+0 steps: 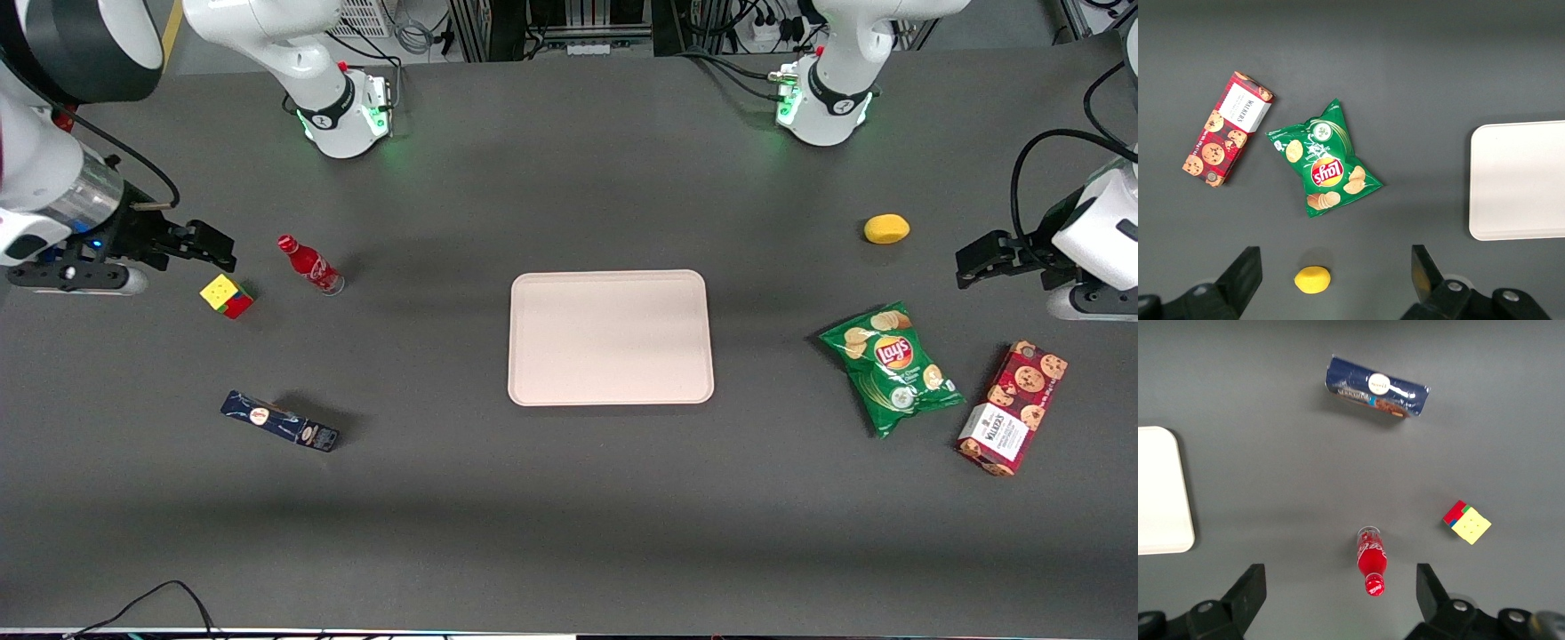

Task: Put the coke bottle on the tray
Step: 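Move the right gripper over the red Coca-Cola bottle lying on its side, then lower the open right gripper around the bottle's neck and close it, then lift the bottle with the right gripper and carry it over the pink tray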

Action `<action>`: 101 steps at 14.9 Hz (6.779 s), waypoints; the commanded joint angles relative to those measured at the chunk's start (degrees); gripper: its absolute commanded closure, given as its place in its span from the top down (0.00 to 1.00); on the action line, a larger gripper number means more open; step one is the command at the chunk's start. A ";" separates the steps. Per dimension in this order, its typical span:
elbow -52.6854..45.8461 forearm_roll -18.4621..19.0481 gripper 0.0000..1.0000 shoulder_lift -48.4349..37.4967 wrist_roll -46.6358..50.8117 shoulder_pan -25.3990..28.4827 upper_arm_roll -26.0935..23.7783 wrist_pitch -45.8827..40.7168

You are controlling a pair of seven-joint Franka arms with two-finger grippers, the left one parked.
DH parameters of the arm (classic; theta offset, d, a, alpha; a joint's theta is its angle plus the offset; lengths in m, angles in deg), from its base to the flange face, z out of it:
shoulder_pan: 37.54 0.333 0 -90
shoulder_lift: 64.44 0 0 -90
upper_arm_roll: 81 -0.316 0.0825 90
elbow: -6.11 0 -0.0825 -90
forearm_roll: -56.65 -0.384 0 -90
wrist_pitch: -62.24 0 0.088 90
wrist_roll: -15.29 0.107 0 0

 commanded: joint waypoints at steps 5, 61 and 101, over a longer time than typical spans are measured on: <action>26.25 -0.95 1.00 -10.31 -6.52 -0.37 0.36 17.93; 15.76 1.34 0.00 -6.81 -13.75 -1.17 -0.42 6.89; -25.94 12.93 0.00 42.77 49.44 11.58 -29.52 11.96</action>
